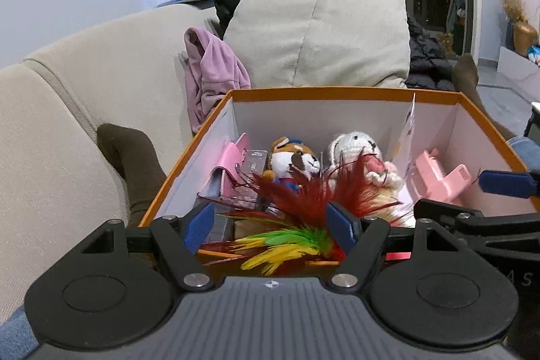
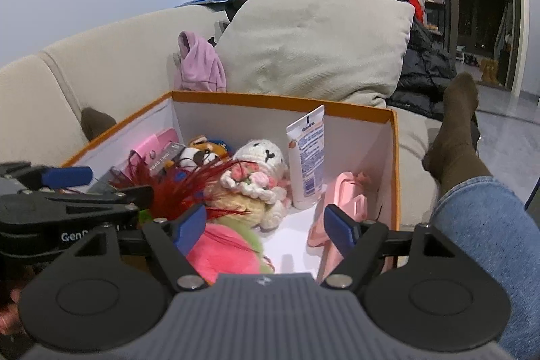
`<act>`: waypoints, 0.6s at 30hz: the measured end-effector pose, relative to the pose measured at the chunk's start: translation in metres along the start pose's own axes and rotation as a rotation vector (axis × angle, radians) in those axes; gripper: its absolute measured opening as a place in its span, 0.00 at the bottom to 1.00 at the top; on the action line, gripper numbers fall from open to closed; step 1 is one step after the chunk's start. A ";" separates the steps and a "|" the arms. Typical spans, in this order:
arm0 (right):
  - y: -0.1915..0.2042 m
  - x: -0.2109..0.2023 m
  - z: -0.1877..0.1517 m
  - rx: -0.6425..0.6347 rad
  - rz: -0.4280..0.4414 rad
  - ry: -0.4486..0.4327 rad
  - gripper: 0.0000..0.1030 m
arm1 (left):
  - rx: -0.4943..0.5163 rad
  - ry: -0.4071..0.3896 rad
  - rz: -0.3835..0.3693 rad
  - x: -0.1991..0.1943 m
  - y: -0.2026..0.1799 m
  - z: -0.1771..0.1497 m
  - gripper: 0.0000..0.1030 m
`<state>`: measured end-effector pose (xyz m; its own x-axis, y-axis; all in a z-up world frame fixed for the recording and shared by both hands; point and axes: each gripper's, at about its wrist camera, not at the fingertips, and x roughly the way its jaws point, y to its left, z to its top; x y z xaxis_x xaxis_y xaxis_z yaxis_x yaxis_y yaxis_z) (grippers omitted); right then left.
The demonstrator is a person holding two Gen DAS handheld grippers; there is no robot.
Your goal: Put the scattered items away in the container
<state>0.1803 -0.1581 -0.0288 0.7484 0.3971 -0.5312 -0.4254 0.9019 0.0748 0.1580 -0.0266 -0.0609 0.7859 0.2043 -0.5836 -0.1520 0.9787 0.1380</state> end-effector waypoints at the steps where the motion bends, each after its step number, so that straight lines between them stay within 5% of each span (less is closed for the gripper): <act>1: 0.000 0.000 0.000 -0.001 -0.002 -0.002 0.76 | 0.000 -0.003 0.003 0.000 0.000 0.000 0.83; 18: 0.002 0.002 -0.002 -0.013 -0.029 -0.010 0.76 | 0.000 -0.022 0.033 0.003 -0.003 -0.003 0.83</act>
<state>0.1800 -0.1555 -0.0316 0.7660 0.3721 -0.5242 -0.4095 0.9110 0.0485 0.1591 -0.0285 -0.0661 0.7934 0.2358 -0.5612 -0.1777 0.9715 0.1569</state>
